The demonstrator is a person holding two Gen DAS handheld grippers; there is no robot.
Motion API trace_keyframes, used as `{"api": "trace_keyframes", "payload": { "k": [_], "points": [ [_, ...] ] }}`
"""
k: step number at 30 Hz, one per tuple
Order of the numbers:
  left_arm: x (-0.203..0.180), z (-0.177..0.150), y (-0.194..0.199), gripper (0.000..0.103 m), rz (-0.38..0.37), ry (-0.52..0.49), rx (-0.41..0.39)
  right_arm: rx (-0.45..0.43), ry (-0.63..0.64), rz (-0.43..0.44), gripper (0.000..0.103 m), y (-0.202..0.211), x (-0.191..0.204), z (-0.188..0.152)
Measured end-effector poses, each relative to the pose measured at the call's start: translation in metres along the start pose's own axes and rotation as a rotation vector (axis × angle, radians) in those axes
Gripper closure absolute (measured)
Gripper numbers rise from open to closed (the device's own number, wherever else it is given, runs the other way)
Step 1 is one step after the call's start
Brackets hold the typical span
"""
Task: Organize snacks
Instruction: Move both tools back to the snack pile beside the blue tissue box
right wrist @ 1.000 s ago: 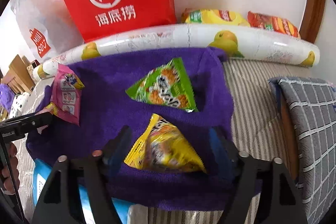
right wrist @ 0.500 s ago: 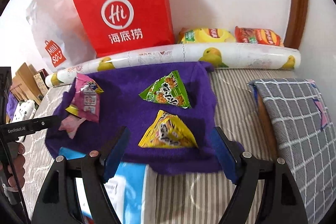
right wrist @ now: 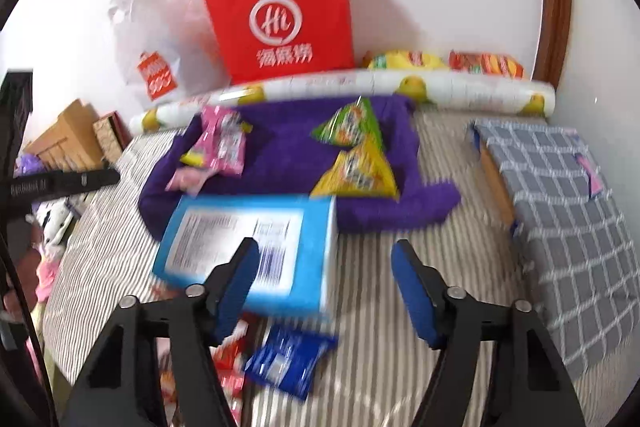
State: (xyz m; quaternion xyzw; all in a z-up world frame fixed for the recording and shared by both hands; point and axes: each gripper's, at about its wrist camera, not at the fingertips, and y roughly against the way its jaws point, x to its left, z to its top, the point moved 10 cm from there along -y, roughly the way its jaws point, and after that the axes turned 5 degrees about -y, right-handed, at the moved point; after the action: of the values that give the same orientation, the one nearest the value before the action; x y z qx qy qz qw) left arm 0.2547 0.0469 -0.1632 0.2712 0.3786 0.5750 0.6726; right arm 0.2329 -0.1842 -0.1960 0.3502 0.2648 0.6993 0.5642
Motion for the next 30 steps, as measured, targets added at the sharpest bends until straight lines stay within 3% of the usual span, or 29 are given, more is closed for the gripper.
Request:
{"api": "trace_keyframes", "payload": {
  "k": [10,18,25,28,30],
  "points": [
    [-0.001,-0.039,0.014,0.029,0.023,-0.008,-0.014,0.105,-0.024,0.024,0.042,-0.006,0.014,-0.082],
    [0.007,-0.08,0.015,0.029,0.018,0.003,0.023,0.107,-0.056,0.047,0.042,-0.014,0.025,-0.088],
    [0.011,-0.098,0.023,0.029,0.04,-0.014,0.02,0.125,-0.085,-0.029,0.042,-0.032,0.016,-0.092],
    [0.011,-0.103,0.023,0.029,0.047,-0.021,0.031,0.127,-0.098,-0.051,0.054,-0.037,0.01,-0.096],
    [0.009,-0.105,0.023,0.029,0.044,-0.024,0.035,0.11,-0.071,-0.058,0.055,-0.034,0.01,-0.097]
  ]
}}
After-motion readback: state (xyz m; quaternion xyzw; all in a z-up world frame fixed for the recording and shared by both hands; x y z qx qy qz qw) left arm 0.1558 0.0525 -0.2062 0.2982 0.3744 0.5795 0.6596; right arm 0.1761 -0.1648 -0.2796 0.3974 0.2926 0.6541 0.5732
